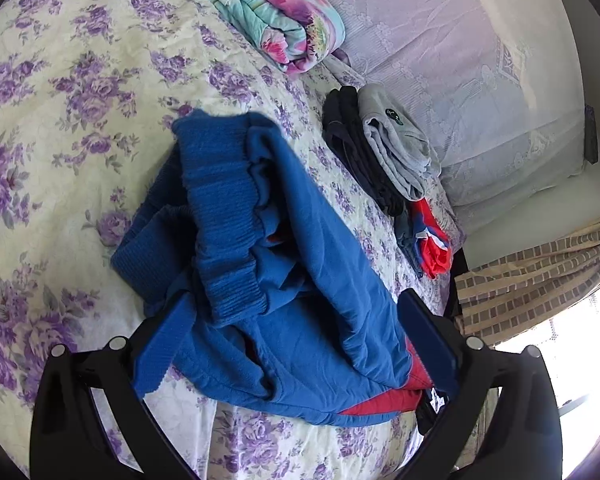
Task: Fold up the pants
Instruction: 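Fold the blue pants over with the left gripper while the right gripper lifts the red cuffs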
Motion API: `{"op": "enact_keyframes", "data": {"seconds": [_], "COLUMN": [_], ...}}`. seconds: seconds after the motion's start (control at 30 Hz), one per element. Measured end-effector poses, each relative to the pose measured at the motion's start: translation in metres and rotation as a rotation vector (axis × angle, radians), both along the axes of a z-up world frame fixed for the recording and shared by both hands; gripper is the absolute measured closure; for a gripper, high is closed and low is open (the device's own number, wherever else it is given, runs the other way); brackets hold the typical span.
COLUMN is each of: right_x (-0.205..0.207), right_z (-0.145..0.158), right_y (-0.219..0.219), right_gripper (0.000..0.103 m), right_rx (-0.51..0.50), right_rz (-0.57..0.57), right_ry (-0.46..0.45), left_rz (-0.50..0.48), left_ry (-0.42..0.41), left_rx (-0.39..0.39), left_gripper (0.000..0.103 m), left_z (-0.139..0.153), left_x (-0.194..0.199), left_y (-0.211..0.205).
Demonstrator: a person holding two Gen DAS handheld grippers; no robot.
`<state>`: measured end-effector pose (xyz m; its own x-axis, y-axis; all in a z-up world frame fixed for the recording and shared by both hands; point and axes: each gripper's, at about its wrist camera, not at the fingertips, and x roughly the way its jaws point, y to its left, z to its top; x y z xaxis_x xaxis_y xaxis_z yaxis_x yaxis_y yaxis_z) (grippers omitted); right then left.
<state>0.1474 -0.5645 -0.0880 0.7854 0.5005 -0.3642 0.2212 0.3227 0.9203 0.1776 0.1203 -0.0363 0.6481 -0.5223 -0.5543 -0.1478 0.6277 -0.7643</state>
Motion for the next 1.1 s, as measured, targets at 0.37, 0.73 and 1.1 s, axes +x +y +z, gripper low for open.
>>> {"op": "enact_keyframes", "data": {"seconds": [0.37, 0.73, 1.1], "right_x": [-0.005, -0.009, -0.008], "right_z": [-0.007, -0.013, -0.015], "right_y": [0.000, -0.002, -0.003], "right_gripper": [0.090, 0.090, 0.090], "right_rx": [0.014, 0.047, 0.052], "right_rz": [0.025, 0.030, 0.036], "right_ry": [0.010, -0.002, -0.010], "left_rz": [0.022, 0.165, 0.182], "left_ry": [0.089, 0.172, 0.101], "left_rx": [-0.104, -0.149, -0.107], "left_gripper": [0.005, 0.040, 0.097], "left_z": [0.026, 0.017, 0.021], "left_x": [-0.022, 0.041, 0.046], "left_y": [-0.006, -0.003, 0.017]}}
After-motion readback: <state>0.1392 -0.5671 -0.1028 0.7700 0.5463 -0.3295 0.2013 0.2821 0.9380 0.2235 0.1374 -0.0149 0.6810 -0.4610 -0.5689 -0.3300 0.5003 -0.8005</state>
